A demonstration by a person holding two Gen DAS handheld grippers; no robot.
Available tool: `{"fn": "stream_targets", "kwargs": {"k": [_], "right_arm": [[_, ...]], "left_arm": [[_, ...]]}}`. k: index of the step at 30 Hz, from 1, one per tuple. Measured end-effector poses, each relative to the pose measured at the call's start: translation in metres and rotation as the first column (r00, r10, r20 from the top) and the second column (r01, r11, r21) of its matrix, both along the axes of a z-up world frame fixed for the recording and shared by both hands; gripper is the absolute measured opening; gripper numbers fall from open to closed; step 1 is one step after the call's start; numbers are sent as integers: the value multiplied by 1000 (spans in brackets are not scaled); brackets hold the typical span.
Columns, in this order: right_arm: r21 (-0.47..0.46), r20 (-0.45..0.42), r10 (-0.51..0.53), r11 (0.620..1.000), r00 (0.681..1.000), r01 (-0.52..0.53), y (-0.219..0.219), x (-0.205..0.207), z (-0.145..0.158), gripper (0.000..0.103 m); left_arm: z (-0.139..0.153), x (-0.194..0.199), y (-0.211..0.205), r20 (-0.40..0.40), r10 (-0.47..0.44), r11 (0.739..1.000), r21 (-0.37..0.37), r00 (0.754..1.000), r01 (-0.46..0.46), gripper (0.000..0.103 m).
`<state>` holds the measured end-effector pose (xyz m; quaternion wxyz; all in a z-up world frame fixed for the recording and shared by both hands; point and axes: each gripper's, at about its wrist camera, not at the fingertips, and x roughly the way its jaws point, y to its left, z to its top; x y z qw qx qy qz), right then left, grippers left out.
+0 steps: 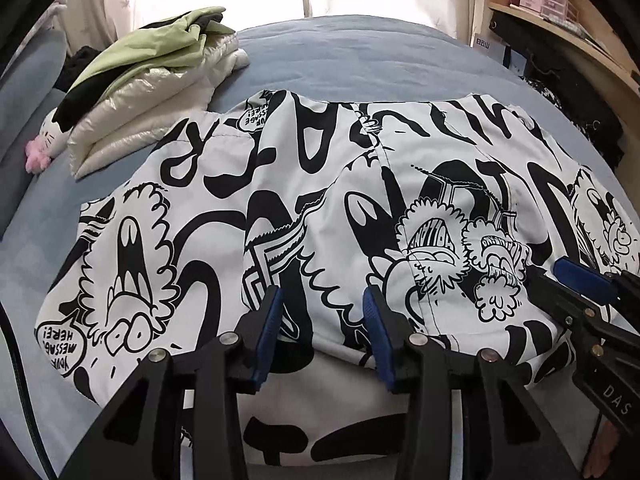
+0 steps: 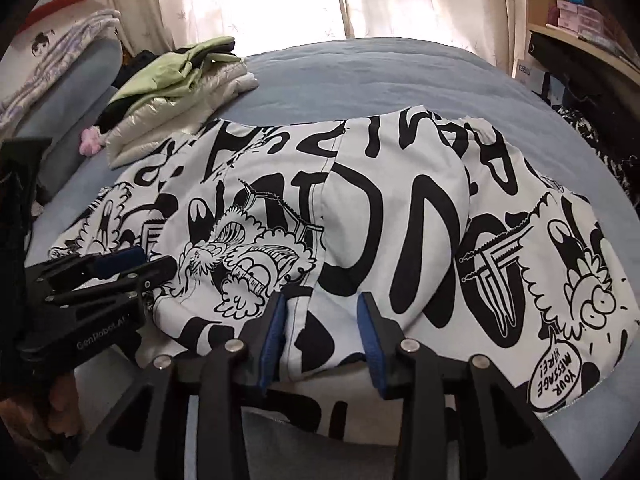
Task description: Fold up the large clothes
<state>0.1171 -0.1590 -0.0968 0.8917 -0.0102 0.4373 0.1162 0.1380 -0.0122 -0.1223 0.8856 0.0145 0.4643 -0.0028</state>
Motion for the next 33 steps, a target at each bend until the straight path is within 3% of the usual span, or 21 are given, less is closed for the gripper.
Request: {"fn": "stream_targets", "kwargs": {"k": [9,22,33], "right_arm": [[13,-39,-31,999,999,31,2,-12,22,38],[48,34,-61,997,998,59,-5,-77,82,38],[59,85,-22,998,996,17,2,-125,105,38]], "left_arm": [[30,-17,12,11,47,998,-30,999,-47,41],[93,-87,36,80,74,993,-98,994,-67,41],[109,-132,47,102,87,985,-156,991,-71,41]]}}
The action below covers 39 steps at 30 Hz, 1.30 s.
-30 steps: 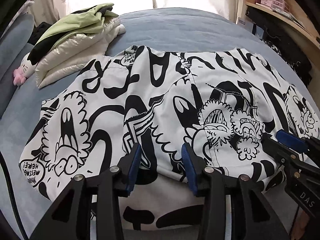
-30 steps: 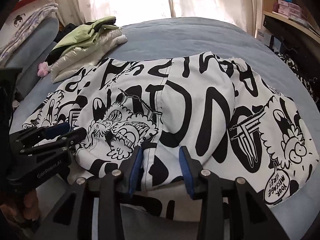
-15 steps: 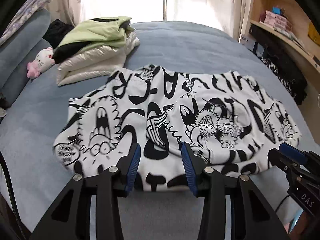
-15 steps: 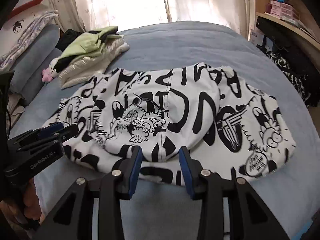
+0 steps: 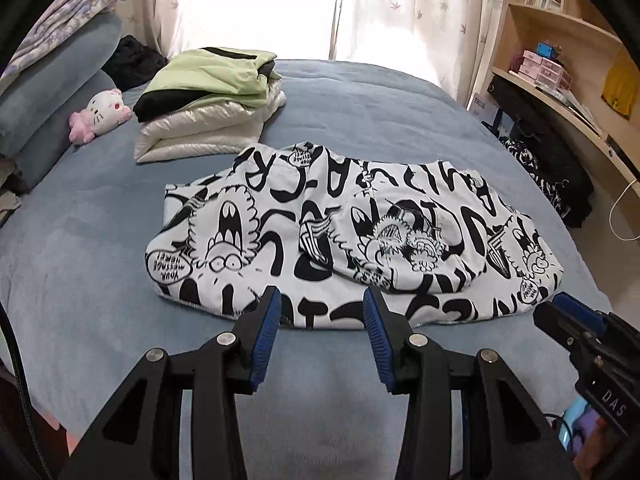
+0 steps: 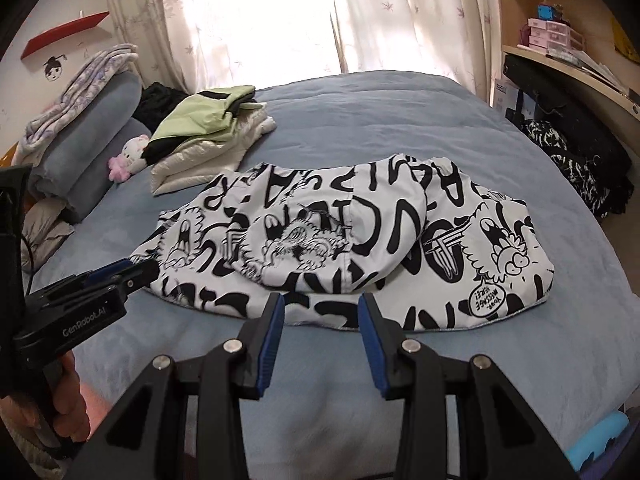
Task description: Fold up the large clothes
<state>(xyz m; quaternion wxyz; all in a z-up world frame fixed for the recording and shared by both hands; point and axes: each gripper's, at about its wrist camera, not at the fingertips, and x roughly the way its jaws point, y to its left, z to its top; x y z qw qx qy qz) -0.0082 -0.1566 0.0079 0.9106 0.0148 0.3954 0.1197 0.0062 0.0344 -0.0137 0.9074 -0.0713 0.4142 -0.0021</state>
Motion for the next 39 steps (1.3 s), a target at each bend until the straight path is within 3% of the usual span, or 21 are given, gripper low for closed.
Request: {"fn": "stream_targets", "kwargs": {"k": [7,21,27,31,39], "right_arm": [[-3,-9,31,1000,999,-31,8,-8,-4,38],[30,-111,15,999,994,-11,13,17,-42,38],[54,-131,9,999,991,-2,15,34,-56,38],[77,-130,26,997,991,-16,20,46,-61,38],[64,-102,40,997,994,-33,34,80,-65,38]], "left_arm": [[-16,-6,6,-48,7,999,-38,999,-9,42],[-84,23,32,-230,66,970,-215,971,-117,48],[-112,37,49,-255,94,929,-324,962,-177,58],[-130,48,63,-250,131,894,-389,959,-224,59],[-147,81,87,-193,202,845,-461,960,-270,64]]}}
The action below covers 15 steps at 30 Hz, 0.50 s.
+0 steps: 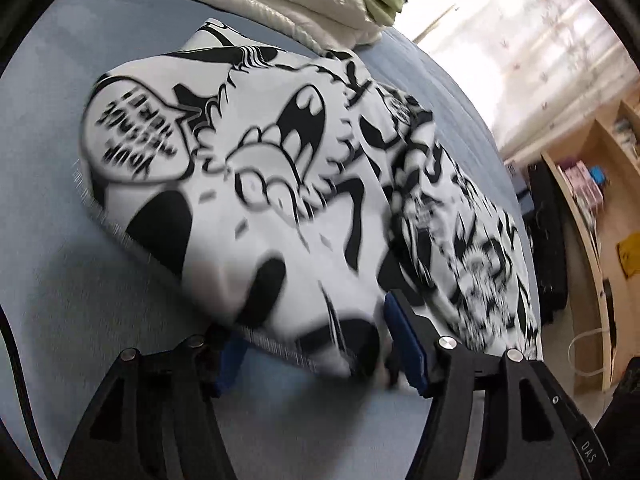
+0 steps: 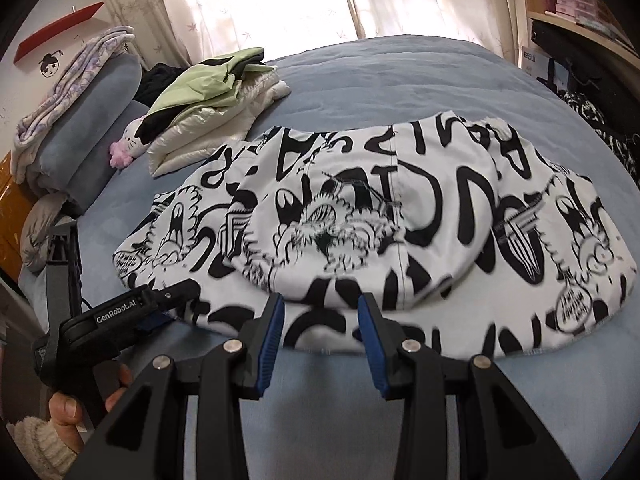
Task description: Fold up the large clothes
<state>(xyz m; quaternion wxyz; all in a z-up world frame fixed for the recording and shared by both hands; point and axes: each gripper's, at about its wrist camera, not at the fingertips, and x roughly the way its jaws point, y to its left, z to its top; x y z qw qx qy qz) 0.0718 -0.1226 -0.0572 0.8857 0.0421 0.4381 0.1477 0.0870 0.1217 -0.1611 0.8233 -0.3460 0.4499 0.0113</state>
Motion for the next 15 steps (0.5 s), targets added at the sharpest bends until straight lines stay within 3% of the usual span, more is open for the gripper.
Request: {"fn": "stream_targets", "kwargs": {"k": [3,6,8,11,15], "right_arm": [[-17,32,-8,1000,999,9,4,18,0,38],[-47,65,-31,998,997,34,7,41,-1,38],[-59,92,-46,997,995,51,9,59,0,37],[-100,142,-53,993,988,68,16,84,2,26],[-160,187,-47,984,981,78,24,118,-8,13]], "left_arm": [[-3,20,7,9,28,1000,-1,1000,-28,64],[-3,42,6,35,54,997,62,998,-56,61],[-1,50,6,56,72,992,105,996,-77,53],[4,59,4,95,77,984,153,993,-91,38],[23,60,-12,151,40,951,297,988,-84,21]]}}
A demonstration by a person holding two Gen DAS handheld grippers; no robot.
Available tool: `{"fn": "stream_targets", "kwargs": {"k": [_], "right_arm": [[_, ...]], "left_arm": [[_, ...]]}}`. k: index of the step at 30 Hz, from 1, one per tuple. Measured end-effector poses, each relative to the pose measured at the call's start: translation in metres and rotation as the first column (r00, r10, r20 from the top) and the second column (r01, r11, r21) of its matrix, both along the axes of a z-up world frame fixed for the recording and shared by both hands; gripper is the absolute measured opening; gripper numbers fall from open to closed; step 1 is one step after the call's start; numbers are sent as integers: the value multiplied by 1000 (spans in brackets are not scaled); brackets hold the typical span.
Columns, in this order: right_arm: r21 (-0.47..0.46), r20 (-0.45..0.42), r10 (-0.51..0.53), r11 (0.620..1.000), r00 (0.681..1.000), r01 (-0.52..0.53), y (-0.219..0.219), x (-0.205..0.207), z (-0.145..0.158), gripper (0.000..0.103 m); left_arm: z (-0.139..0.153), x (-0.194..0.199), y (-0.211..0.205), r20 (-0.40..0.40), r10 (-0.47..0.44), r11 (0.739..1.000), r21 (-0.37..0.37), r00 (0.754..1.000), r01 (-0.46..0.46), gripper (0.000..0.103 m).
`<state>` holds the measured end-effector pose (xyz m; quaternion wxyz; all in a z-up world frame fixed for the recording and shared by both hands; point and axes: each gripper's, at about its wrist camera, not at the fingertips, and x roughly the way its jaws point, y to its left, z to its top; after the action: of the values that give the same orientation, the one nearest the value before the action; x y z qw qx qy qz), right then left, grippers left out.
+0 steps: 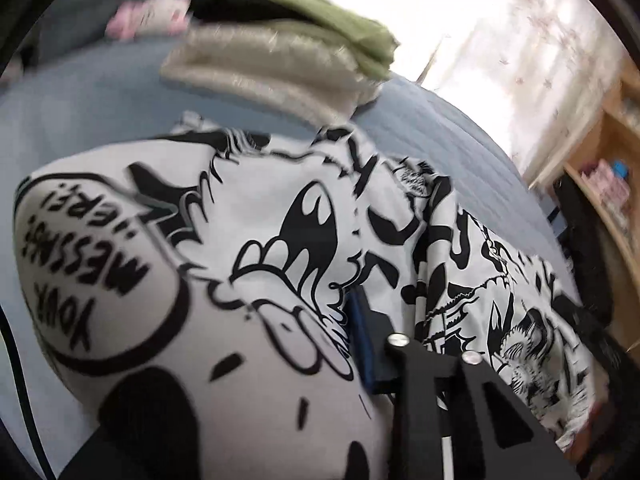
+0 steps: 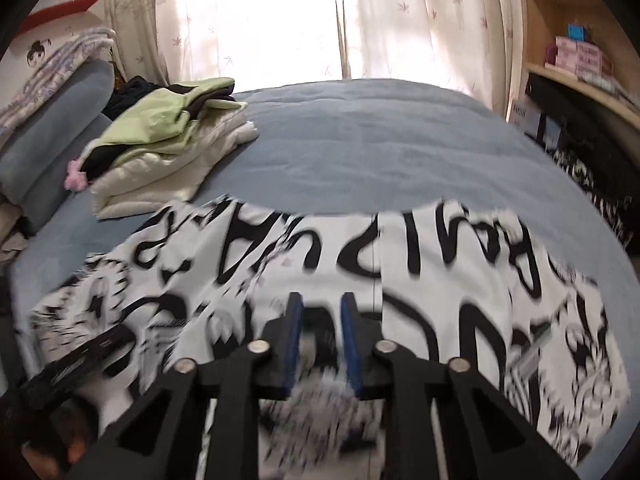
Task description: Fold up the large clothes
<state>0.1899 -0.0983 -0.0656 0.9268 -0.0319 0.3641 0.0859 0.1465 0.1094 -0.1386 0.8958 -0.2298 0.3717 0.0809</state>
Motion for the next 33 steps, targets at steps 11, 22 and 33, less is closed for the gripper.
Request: {"fn": "stream_targets", "kwargs": {"k": [11,22,33], "right_arm": [[-89,-118,43,995,992,-54,14,18,-56,12],[205,-176,105,976,979,-67,-29,-20,-55,12],[571,-318,-18,795,948,207,-174,-99,-31,12]], "left_arm": [[80,-14,-67,181,-167,925,370,969,90,13],[134,0,-138,204,-270,871,468,941,148,13],[144,-2,-290,124,-511,702,631,851,329,13]]}}
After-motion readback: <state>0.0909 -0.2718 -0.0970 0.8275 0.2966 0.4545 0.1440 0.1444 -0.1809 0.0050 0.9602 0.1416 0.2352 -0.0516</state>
